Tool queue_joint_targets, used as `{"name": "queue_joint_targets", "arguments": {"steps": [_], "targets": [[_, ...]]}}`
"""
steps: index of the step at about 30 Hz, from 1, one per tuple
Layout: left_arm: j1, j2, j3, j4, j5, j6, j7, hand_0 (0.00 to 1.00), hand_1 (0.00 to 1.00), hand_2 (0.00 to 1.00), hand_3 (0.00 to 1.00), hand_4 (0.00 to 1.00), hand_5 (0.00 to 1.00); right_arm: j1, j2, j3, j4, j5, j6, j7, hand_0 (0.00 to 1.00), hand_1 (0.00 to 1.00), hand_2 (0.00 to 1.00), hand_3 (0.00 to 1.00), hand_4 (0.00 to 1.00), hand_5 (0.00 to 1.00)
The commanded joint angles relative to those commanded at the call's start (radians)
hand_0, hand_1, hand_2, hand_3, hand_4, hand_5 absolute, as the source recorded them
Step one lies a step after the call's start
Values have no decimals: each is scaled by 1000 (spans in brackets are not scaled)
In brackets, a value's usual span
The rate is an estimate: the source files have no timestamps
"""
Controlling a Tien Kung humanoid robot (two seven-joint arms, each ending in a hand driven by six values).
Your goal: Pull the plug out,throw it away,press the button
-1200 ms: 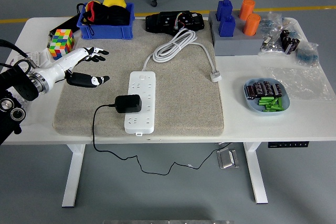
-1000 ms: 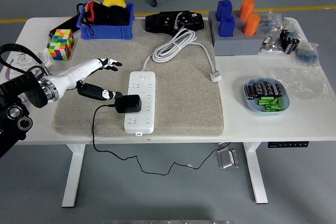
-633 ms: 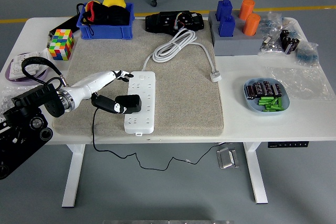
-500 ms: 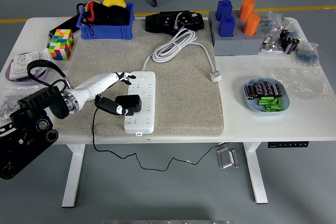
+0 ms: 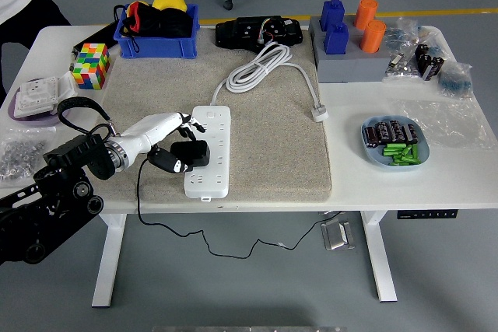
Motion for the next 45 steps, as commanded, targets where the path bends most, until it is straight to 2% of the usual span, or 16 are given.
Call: {"name": "queue_joint_targets", "arguments": {"steps": [2, 3, 8, 9, 14, 15, 20, 22, 29, 31, 38, 39, 44, 45], "targets": [[-3, -1, 0, 3, -6, 4, 0, 730, 601, 602, 656, 861, 2, 0, 0, -1, 0, 1, 0, 0, 767, 729, 724, 713, 883, 658], [-5, -2, 1, 4, -6, 3, 4, 600, 509, 509, 593, 767, 2, 1, 0, -1, 0, 1, 0, 0, 767, 729, 724, 713, 883, 658], [-10, -7, 8, 14, -13, -2, 18, 600, 509, 509, 593, 767, 2, 3, -1, -3, 2, 2, 0, 0, 767, 729, 724, 713, 883, 658], [-10, -7, 8, 14, -19, -2, 17, 496, 399, 434, 568, 687, 2, 4, -1, -3, 2, 3, 0, 0, 767, 729, 724, 713, 883, 658], [-14, -6, 8, 11, -34, 13, 1, 496, 399, 434, 568, 687, 2, 3, -1, -3, 2, 2, 0, 0, 767, 729, 724, 713, 883, 658], [-14, -6, 8, 10, -37, 16, -2, 471, 315, 344, 534, 618, 2, 3, -1, -3, 2, 2, 0, 0, 767, 729, 724, 713, 883, 658], [-14, -5, 6, 3, -45, 19, -10, 471, 315, 344, 534, 618, 2, 2, -1, -1, 2, 1, -1, 0, 767, 729, 724, 713, 883, 658], [-13, -4, 3, -2, -47, 20, -11, 446, 294, 316, 521, 637, 2, 1, 0, -1, 2, 1, 0, 0, 767, 729, 724, 713, 883, 658], [-15, 4, -58, -29, -69, 32, -27, 452, 302, 322, 518, 638, 2, 3, 1, 0, 1, 1, 0, 0, 767, 729, 724, 713, 883, 658], [-20, 1, -82, -3, -77, 41, -36, 452, 302, 322, 518, 638, 2, 3, 1, 0, 1, 1, 0, 0, 767, 729, 724, 713, 883, 658], [-47, -7, -112, 163, -78, 60, -49, 460, 313, 323, 519, 636, 2, 6, 1, -3, 2, 2, 0, 0, 767, 729, 724, 713, 883, 658], [-48, -10, -117, 185, -76, 63, -51, 515, 367, 381, 569, 650, 2, 6, 0, -4, 1, 2, 0, 0, 767, 729, 724, 713, 883, 658], [-48, -18, -123, 236, -77, 65, -51, 515, 367, 381, 569, 650, 2, 5, -2, -7, -1, 1, 0, 0, 767, 729, 724, 713, 883, 658], [-48, -19, -122, 239, -80, 64, -50, 553, 453, 460, 582, 725, 2, 5, -2, -8, 0, 1, 0, 0, 767, 729, 724, 713, 883, 658]]}}
